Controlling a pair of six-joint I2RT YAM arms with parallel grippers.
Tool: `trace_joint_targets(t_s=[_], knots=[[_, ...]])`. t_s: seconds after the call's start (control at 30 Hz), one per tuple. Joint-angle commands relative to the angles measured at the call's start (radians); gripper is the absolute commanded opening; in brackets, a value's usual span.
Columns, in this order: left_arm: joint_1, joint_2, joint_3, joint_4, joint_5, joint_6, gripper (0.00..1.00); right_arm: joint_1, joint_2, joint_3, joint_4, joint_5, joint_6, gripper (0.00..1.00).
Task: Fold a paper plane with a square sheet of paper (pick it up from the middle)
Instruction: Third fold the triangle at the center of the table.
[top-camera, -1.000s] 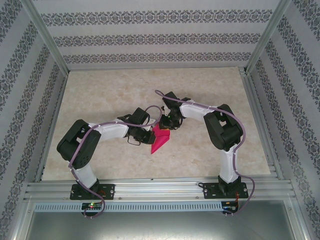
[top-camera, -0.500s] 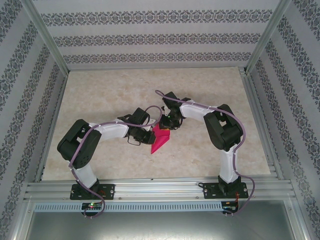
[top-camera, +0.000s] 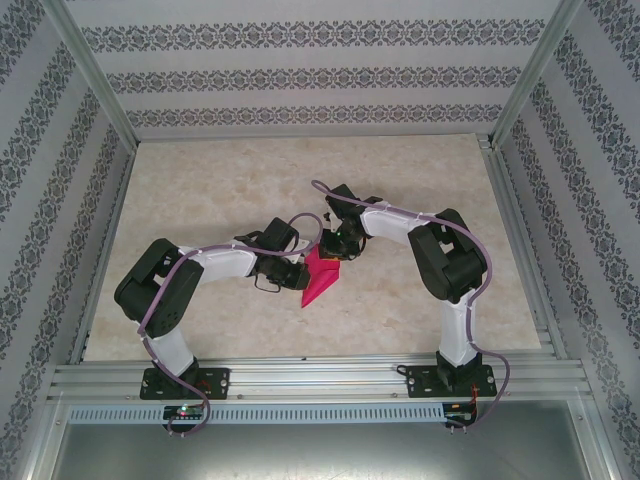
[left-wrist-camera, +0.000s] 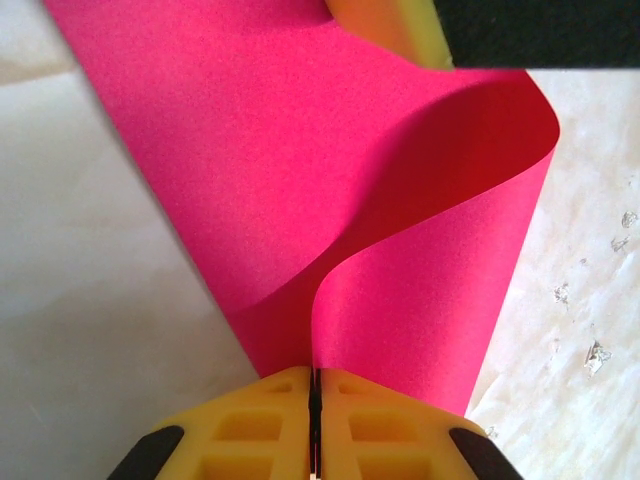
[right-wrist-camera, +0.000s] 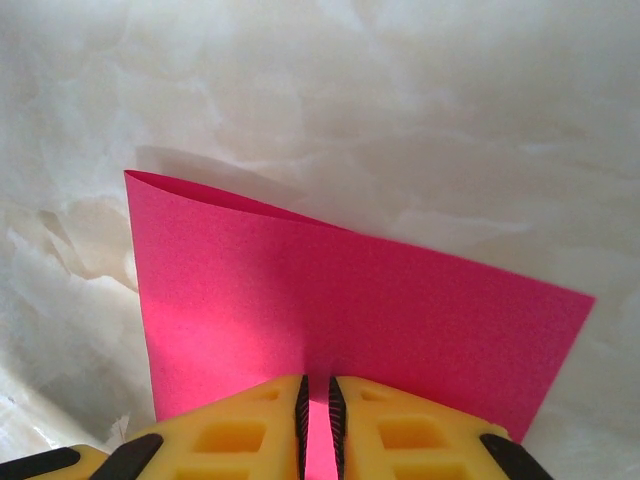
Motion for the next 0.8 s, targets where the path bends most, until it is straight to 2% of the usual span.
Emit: trace_joint_targets(t_s=[0.0, 0.17, 0.47, 0.63, 0.77], knots=[[0.014, 0.013, -0.005, 0.012, -0.022, -0.014, 0.11, 0.013, 0.019, -0.031, -0.034, 0.049, 0.017, 0.17], [0.015, 0.005, -0.008, 0.004, -0.016, -0.012, 0.11, 0.011, 0.008, -0.032, -0.026, 0.046, 0.025, 0.18], [0.014, -0.006, -0.018, 0.005, -0.007, -0.02, 0.11, -0.031, -0.104, -0.059, 0.087, -0.06, 0.079, 0.21], [0.015, -0.017, -0.039, 0.025, -0.005, -0.035, 0.11, -0.055, -0.247, -0.153, 0.158, -0.029, 0.128, 0.22], [0.015, -0.019, -0.042, 0.032, -0.01, -0.05, 0.11, -0.052, -0.377, -0.314, 0.308, -0.043, 0.221, 0.17]])
